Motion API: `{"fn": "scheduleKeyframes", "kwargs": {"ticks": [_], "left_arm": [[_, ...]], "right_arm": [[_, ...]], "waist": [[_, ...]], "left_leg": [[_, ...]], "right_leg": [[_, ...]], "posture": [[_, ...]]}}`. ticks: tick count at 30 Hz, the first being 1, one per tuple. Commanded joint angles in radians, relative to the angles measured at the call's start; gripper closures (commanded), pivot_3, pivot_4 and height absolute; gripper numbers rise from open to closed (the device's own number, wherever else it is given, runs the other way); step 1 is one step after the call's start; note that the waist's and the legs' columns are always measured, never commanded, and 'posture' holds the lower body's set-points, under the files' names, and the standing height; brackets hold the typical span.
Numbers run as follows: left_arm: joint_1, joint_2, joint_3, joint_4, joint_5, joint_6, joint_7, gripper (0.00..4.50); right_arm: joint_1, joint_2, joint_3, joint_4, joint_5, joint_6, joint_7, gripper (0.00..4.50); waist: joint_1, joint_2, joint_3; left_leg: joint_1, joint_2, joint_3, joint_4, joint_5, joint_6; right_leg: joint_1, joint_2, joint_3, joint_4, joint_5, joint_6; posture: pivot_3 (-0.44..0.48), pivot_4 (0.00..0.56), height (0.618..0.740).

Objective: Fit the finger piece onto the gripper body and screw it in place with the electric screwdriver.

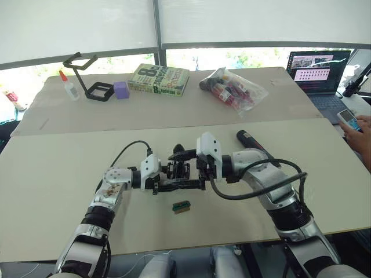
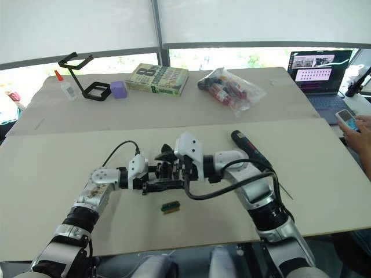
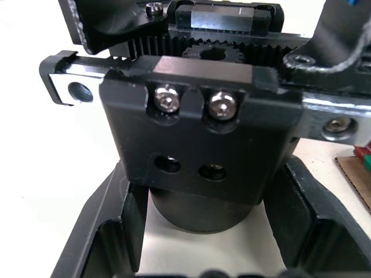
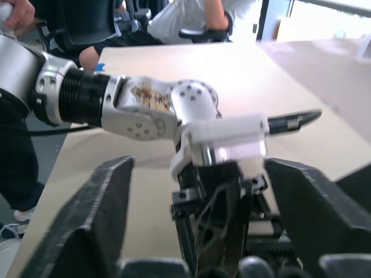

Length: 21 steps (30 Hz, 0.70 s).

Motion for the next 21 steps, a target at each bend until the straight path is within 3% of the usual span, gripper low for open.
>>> {"fn": "scheduleKeyframes", "kwargs": {"ticks": [1,5,6,9,13,18,21], "left_arm": [[0.027,-0.006,-0.020,0.025,0.008,0.013,-0.003,2.20],[0.026,-0.021,0.002,0.019,-0.014,0.038,0.024,2.20],[0.024,-0.024,0.008,0.017,-0.017,0.041,0.036,1.14],[0.035,-0.024,0.047,-0.009,-0.055,0.083,0.065,0.01],[0.092,0.033,0.069,-0.067,-0.082,0.088,0.020,0.01],[0.156,0.113,0.116,-0.138,-0.132,0.095,-0.006,0.01],[0.212,0.183,0.204,-0.238,-0.233,0.140,-0.047,0.01]], "right_arm": [[0.007,0.007,-0.059,-0.051,0.063,-0.055,0.021,0.03],[0.041,-0.011,-0.118,-0.095,0.124,-0.088,0.041,0.03],[0.050,-0.018,-0.134,-0.106,0.134,-0.097,0.044,0.00],[0.081,-0.024,-0.252,-0.174,0.239,-0.078,0.002,0.00],[0.164,-0.131,-0.352,-0.279,0.328,0.017,-0.021,0.00],[0.325,-0.266,-0.465,-0.325,0.325,-0.002,-0.014,0.00],[0.501,-0.309,-0.640,-0.277,0.280,-0.053,-0.038,0.00]], "waist": [[0.000,0.000,0.000],[0.002,0.000,0.000],[0.003,0.000,0.000],[0.004,0.000,0.000],[0.001,0.000,0.000],[-0.005,0.000,0.000],[0.002,-0.001,0.001]], "left_leg": [[0.000,0.000,0.000,0.000,0.000,0.000],[0.000,0.000,0.000,0.000,0.000,0.000],[0.000,0.000,0.000,0.000,0.000,0.000],[0.000,0.000,0.000,0.000,0.000,0.000],[0.000,0.001,0.000,0.000,0.000,0.000],[0.001,0.001,0.000,-0.005,0.000,0.000],[0.001,0.002,0.002,-0.004,0.000,0.000]], "right_leg": [[0.000,0.000,0.000,0.000,0.000,0.000],[0.000,0.000,0.000,0.000,0.000,0.000],[0.000,0.000,0.000,0.000,0.000,0.000],[0.000,0.000,0.000,0.000,0.000,0.000],[0.000,0.000,0.000,0.000,0.000,0.000],[-0.002,0.000,0.001,0.000,0.000,-0.001],[-0.001,0.001,0.001,-0.001,0.000,-0.001]], "posture": [[0.000,0.150,0.740],[0.000,0.150,0.740],[0.000,0.150,0.740],[0.000,0.150,0.740],[0.000,0.150,0.740],[0.000,0.150,0.740],[0.000,0.150,0.740]]}}
